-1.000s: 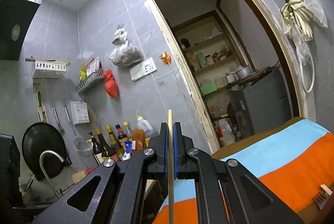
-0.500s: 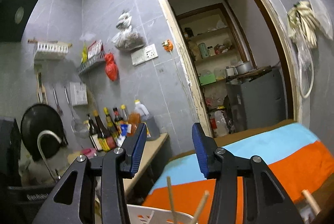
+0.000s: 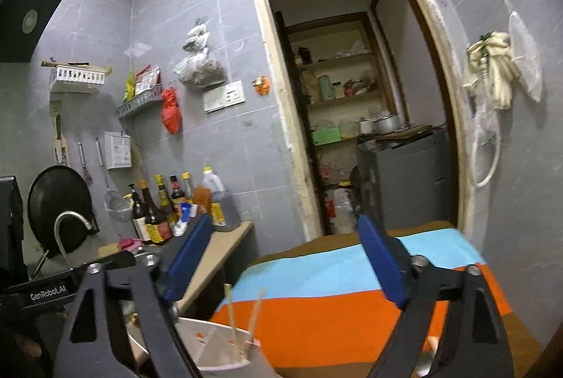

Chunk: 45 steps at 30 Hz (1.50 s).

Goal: Organize utensils
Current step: 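Move both open tools back down to the remaining utensils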

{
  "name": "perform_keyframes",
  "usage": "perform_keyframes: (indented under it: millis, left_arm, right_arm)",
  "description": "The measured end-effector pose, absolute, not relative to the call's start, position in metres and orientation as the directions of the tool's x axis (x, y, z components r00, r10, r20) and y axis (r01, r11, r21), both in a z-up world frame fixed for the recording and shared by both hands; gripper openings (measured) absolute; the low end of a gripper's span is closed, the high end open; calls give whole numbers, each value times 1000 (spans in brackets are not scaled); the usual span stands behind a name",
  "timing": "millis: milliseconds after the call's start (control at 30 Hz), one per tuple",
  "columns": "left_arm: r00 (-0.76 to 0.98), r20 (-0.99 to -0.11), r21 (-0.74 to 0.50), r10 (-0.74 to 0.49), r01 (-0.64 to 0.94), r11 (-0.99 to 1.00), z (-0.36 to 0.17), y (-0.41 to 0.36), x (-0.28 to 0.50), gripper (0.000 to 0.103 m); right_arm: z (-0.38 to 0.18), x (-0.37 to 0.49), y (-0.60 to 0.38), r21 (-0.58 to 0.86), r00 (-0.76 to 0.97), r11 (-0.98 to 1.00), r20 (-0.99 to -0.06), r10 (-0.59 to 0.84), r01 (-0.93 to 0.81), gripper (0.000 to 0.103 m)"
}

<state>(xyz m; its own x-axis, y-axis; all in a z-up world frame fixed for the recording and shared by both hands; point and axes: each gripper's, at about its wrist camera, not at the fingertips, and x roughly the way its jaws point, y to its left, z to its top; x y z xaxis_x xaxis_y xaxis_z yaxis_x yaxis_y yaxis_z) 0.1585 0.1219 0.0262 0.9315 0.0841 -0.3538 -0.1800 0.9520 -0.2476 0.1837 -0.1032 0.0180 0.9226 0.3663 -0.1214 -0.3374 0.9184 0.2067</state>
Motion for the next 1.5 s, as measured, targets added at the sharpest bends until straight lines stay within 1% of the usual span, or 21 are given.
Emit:
perform_keyframes:
  millis: [33, 100, 267, 367, 567, 800, 867, 967, 1233, 1333, 1400, 1500]
  left_arm:
    - [935, -342, -238, 90, -179, 955, 28, 116, 157, 95]
    - [942, -321, -221, 99, -176, 959, 32, 103, 155, 100]
    - [954, -283, -182, 100, -156, 971, 42, 69, 151, 102]
    - [961, -258, -160, 95, -139, 977, 47, 45, 149, 102]
    - [973, -224, -157, 56, -93, 983, 49, 1, 150, 102]
    - [970, -241, -142, 28, -63, 988, 36, -44, 156, 102]
    - [967, -256, -144, 14, -52, 988, 30, -56, 159, 102]
    - [953, -303, -162, -11, -40, 986, 14, -72, 167, 102]
    - [881, -471, -191, -41, -56, 980, -37, -88, 200, 102]
    - [830, -553, -213, -73, -56, 975, -61, -86, 216, 102]
    - [806, -586, -231, -84, -67, 971, -74, -85, 222, 102]
    - [769, -635, -245, -74, -109, 963, -94, -78, 231, 102]
  right_arm:
    - [21, 181, -109, 199, 926, 923, -123, 357, -329, 89]
    - [26, 174, -126, 181, 932, 932, -124, 339, -315, 96]
    - [37, 164, -163, 160, 941, 946, -144, 306, -283, 101]
    - [42, 161, -183, 138, 943, 953, -160, 290, -270, 101]
    - [46, 156, -232, 90, 945, 966, -204, 256, -242, 101]
    - [30, 163, -283, 84, 938, 972, -259, 232, -218, 101]
    - [25, 167, -292, 89, 936, 974, -269, 226, -210, 101]
    - [15, 173, -307, 97, 934, 975, -283, 220, -200, 101]
    - [-29, 194, -331, 107, 905, 974, -362, 224, -198, 101]
    - [-55, 206, -332, 108, 877, 974, -423, 228, -201, 101]
    - [-77, 216, -330, 100, 845, 975, -488, 221, -197, 101]
    - [-102, 225, -328, 112, 807, 974, -545, 226, -197, 101]
